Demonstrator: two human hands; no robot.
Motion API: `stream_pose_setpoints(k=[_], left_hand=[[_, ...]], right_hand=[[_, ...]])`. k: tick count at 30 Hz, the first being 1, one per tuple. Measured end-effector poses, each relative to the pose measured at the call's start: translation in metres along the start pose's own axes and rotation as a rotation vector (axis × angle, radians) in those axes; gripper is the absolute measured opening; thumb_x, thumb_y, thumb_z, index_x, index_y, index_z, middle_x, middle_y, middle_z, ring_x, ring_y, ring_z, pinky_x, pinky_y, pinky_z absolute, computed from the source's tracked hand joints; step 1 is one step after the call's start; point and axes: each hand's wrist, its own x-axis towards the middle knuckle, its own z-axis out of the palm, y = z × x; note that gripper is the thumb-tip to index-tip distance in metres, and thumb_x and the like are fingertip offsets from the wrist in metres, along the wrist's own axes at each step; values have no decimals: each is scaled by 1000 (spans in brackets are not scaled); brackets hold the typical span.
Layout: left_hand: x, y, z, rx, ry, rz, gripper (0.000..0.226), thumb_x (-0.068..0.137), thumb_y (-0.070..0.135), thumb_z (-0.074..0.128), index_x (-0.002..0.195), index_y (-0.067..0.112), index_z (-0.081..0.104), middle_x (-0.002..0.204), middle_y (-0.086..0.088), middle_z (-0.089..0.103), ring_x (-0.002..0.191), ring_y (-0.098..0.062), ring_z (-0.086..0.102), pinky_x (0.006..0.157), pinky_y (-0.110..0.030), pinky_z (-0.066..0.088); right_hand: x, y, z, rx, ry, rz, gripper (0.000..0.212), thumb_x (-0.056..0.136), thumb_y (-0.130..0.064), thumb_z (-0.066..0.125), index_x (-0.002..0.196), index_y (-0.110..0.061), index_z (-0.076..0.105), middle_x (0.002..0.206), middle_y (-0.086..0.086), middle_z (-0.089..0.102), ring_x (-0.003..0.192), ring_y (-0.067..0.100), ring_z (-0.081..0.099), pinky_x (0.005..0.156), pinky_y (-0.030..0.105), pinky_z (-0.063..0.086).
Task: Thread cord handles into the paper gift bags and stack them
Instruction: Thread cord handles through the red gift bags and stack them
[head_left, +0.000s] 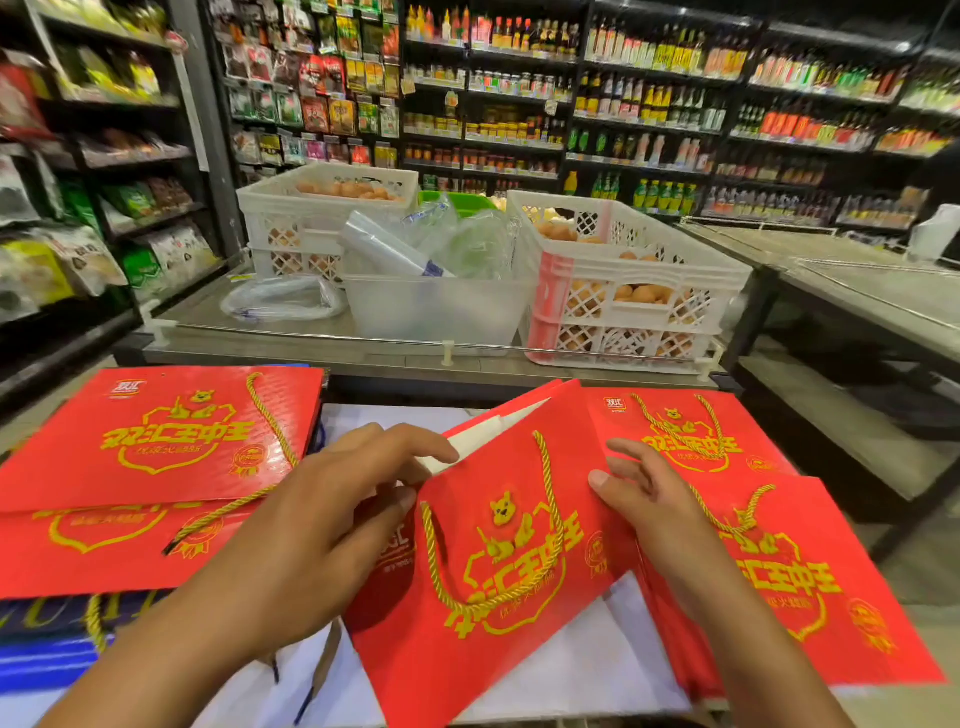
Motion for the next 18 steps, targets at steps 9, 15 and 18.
stream_pose_setpoints(k=[9, 15, 18], left_hand=[[2, -1, -21, 64, 62, 107, 45, 93, 11, 60, 128, 38, 64, 118, 13, 69, 114, -6, 67, 90, -27, 51], [8, -13, -14, 173, 246, 88, 40, 92, 17, 63, 130, 29, 64, 132, 19, 62, 129, -8, 56, 105, -25, 43], [5, -14, 0, 108, 391, -56, 33, 90, 22, 62, 121, 30, 66, 126, 16, 62, 123, -8, 57, 100, -29, 47]], right_hand=[[-29, -15, 0, 273, -220, 29, 35, 84, -2, 72, 119, -5, 72, 113, 26, 74, 89, 35, 74, 76, 42, 62], [-51, -53, -5, 175, -24, -247, 16, 86, -1, 71, 98, -11, 76, 102, 17, 78, 87, 27, 74, 76, 39, 62], [-67, -69, -8, -74, 130, -461, 24, 93, -2, 70, 100, -24, 78, 97, -2, 79, 86, 16, 74, 78, 33, 59]])
